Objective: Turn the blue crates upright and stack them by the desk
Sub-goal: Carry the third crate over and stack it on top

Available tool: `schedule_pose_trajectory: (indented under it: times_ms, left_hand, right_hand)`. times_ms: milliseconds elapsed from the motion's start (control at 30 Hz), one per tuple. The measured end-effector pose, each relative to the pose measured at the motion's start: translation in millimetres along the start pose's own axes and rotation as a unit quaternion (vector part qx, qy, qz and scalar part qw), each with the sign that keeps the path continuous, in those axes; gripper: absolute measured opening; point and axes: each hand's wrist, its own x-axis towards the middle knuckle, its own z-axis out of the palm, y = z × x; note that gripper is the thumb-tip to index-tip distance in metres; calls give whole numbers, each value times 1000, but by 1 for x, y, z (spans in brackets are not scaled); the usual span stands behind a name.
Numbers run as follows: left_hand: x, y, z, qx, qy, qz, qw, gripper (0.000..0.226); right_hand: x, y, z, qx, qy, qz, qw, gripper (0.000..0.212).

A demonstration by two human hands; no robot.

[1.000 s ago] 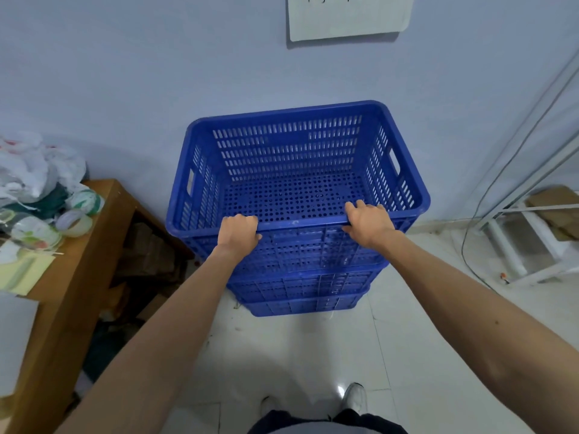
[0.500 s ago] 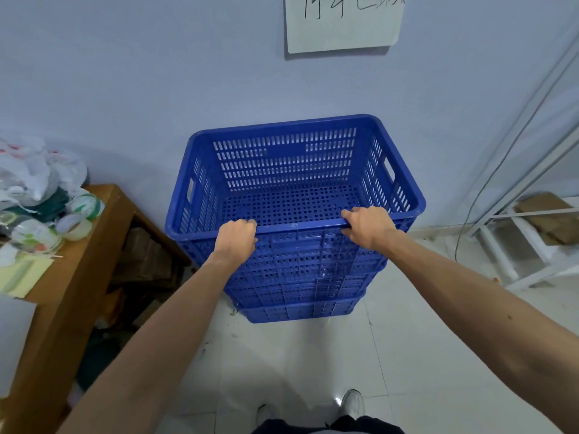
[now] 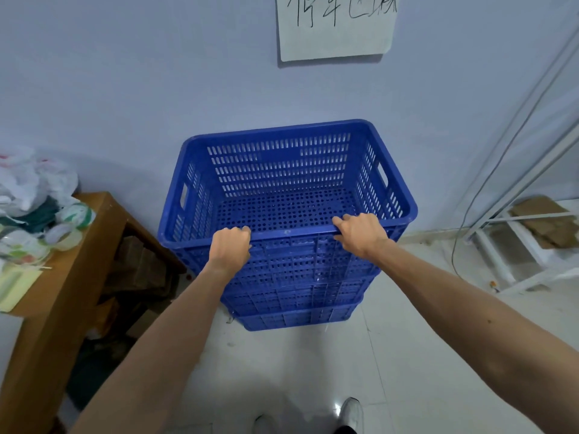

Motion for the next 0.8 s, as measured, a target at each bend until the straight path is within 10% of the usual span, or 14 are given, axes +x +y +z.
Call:
schedule_pose_trajectory:
  times_ms: [367, 800]
  left_hand:
    - [-21, -7, 15, -126, 63, 17, 990, 43]
    - [-34, 7, 25, -124, 13, -45, 991, 118]
  right_hand:
    - [-28, 20, 23, 140, 43, -2, 989, 76]
    - [-29, 5, 41, 143, 121, 70, 980, 57]
